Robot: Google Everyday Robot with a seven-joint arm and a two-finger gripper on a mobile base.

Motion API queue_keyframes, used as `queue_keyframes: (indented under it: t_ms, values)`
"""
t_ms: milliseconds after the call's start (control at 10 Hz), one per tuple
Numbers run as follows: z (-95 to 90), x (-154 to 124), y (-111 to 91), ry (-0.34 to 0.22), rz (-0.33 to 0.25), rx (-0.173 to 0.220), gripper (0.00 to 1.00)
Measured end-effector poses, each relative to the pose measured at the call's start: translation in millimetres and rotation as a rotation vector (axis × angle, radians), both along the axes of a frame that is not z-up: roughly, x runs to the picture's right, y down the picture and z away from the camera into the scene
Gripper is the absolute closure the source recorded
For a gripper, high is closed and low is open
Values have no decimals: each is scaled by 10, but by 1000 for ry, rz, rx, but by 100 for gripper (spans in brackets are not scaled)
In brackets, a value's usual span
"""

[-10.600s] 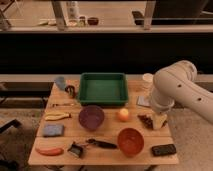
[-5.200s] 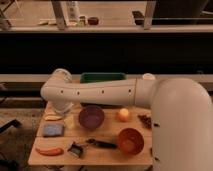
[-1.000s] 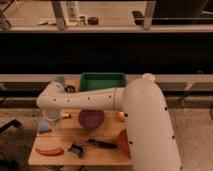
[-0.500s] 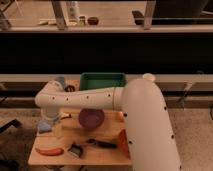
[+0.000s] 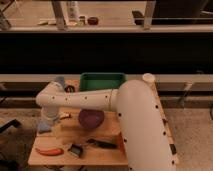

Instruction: Place sponge in red bowl

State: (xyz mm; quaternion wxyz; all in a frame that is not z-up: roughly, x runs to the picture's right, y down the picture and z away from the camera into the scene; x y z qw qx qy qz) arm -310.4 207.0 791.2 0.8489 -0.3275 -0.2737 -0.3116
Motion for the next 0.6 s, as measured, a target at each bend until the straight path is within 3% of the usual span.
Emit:
queue_keyframes:
  t_ms: [600]
  values:
    - [246, -141, 54, 11, -7, 21, 20]
